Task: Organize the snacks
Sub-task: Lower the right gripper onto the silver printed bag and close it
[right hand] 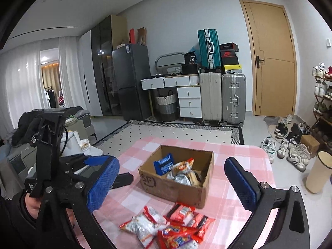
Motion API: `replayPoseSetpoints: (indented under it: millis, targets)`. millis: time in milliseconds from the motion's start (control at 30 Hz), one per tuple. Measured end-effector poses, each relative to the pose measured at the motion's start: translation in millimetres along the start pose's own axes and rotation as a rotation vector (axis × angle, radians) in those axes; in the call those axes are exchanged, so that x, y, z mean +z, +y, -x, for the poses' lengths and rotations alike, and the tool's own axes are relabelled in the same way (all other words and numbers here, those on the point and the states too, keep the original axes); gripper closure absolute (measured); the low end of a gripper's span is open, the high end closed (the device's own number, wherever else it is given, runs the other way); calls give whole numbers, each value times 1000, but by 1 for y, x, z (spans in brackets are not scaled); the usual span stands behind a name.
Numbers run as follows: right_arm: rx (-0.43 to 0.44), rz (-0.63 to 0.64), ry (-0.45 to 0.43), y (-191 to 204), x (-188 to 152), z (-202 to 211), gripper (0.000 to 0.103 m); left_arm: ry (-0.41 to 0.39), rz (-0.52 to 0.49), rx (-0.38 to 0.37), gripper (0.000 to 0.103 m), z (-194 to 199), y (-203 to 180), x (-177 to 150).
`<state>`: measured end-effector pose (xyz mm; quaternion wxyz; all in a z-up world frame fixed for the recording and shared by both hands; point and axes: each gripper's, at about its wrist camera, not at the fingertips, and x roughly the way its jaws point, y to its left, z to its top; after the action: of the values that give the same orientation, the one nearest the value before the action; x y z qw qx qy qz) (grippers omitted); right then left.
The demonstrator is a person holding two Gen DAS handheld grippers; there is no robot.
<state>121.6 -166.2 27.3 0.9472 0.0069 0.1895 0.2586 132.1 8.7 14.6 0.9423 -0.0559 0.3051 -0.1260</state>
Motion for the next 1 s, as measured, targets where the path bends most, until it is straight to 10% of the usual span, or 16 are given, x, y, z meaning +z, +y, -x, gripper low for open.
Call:
replayPoseSetpoints:
  millis: [167, 1000]
  targets:
    - [-96, -21, 23, -7, -24, 14, 0, -64, -43, 8, 1, 21, -5, -32]
    - [-43, -74, 377, -26, -177, -36, 0, 67, 70, -46, 1, -9, 30, -90]
